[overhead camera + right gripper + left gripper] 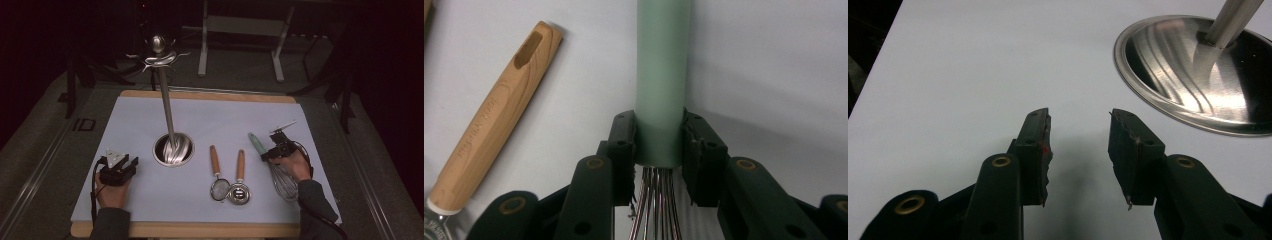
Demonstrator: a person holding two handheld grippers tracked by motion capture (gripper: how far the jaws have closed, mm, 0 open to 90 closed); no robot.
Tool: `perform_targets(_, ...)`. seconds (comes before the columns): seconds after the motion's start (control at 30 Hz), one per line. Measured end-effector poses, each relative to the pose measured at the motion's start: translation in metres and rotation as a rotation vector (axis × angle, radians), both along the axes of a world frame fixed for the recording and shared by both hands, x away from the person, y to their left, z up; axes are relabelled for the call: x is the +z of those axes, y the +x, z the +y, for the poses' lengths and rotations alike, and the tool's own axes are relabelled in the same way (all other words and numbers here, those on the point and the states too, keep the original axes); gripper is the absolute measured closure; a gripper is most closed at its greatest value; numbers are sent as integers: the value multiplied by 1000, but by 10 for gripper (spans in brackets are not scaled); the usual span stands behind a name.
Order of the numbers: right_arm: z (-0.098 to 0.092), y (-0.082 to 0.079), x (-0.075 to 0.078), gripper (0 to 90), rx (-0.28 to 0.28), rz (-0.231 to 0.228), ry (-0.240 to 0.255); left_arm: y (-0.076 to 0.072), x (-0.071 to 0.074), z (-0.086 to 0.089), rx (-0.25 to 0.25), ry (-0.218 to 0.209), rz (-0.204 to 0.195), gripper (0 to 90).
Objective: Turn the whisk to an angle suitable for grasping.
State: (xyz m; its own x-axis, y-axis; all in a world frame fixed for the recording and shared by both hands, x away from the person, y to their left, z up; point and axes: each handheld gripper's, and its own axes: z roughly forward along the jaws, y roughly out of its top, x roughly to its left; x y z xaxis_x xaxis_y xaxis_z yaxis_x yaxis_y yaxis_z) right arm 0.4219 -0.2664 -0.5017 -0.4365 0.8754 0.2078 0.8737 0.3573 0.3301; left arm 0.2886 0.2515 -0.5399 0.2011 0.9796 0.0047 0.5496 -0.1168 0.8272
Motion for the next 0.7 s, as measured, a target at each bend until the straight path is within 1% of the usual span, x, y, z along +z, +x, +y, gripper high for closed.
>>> perform_targets(0.03, 0, 0, 1, 690, -3, -3, 5, 0, 0, 0, 0, 0, 0, 613)
perform_targets(0.07, 1, -1, 1, 691, -6, -8, 23, 0, 0, 0, 0, -1, 0, 612)
perform_targets(0.1, 2, -2, 1, 691, -1, -10, 34, 0, 0, 0, 1, 0, 1, 613)
perform_targets(0.13, 5, -4, 2, 691, 12, -23, 55, 0, 0, 0, 1, -1, 1, 613)
perform_targets(0.17, 5, -4, 2, 691, 12, -23, 55, 0, 0, 0, 1, -1, 1, 613)
perform_targets(0.27, 10, -8, 9, 691, 34, -58, 89, 0, 0, 0, 1, 1, 0, 613)
perform_targets(0.37, 14, -12, 20, 692, 60, -112, 135, 0, 0, 0, 0, 1, -1, 613)
perform_targets(0.4, 18, -14, 28, 692, 85, -154, 159, 0, 0, 0, 0, 0, -1, 613)
perform_targets(0.43, 18, -14, 28, 692, 85, -154, 159, 0, 0, 0, 1, 0, -1, 613)
perform_targets(0.5, 21, -17, 35, 692, 122, -204, 186, 0, 0, 0, 1, -1, 0, 612)
perform_targets(0.53, 25, -19, 41, 692, 148, -243, 205, 0, 0, 0, 1, -1, 0, 613)
perform_targets(0.57, 25, -19, 41, 692, 148, -243, 205, 0, 0, 0, 0, -1, 0, 613)
perform_targets(0.6, 27, -20, 44, 692, 177, -260, 220, 0, 0, 0, 0, 0, 0, 613)
perform_targets(0.7, 33, -24, 54, 692, 238, -339, 260, 0, 0, 0, 0, 0, 0, 613)
